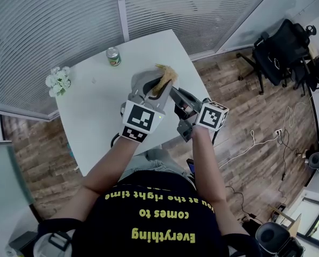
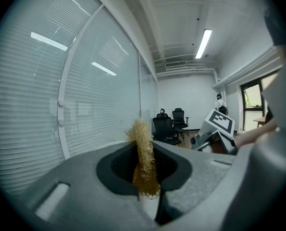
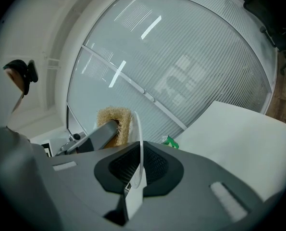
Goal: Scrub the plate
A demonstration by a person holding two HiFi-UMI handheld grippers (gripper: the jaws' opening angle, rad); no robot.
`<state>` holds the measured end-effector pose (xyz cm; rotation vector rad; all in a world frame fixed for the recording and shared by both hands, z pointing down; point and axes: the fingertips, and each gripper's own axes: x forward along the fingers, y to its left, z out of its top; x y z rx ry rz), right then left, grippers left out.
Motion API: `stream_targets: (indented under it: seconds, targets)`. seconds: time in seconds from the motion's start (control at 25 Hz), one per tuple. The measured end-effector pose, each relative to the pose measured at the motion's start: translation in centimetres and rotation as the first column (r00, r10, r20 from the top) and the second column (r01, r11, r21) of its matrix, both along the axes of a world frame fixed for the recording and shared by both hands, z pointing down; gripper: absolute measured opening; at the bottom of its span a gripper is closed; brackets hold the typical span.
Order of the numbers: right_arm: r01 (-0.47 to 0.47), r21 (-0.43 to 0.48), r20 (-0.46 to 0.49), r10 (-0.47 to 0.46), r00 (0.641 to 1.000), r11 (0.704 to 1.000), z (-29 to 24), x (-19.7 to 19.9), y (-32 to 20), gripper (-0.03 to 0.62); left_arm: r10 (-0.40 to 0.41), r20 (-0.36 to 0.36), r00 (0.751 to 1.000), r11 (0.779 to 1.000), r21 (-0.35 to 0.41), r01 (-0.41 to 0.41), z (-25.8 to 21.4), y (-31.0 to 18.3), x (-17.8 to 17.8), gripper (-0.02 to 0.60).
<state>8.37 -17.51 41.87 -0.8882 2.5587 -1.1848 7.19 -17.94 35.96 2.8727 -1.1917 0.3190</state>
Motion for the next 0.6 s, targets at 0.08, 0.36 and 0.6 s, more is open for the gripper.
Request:
stream_targets:
  seconds: [0.08, 0.36, 0.6]
  targets:
    - [0.001, 0.001, 0.0, -0.001, 1.0, 1.0, -0.1, -0.1, 0.0, 0.012, 0.017, 0.013, 1.0, 1.0, 0.002, -0.017, 0.1, 0.4, 0.5, 0.054]
    - [0.003, 0.015, 0.015, -0.003, 1.0, 1.0, -0.2, 0.2, -0.2, 0.012, 0.034, 0.045, 0.998, 0.999, -0.003, -0.034, 0.8, 0.4, 1.1, 0.054]
    - [-0.007, 0.016, 0.009, 0.006, 1.0, 1.0, -0.2, 0.6, -0.2, 0.012, 0.025, 0.058, 0.998, 0.999, -0.028, -0.023, 1.3, -0.1, 0.5, 0.054]
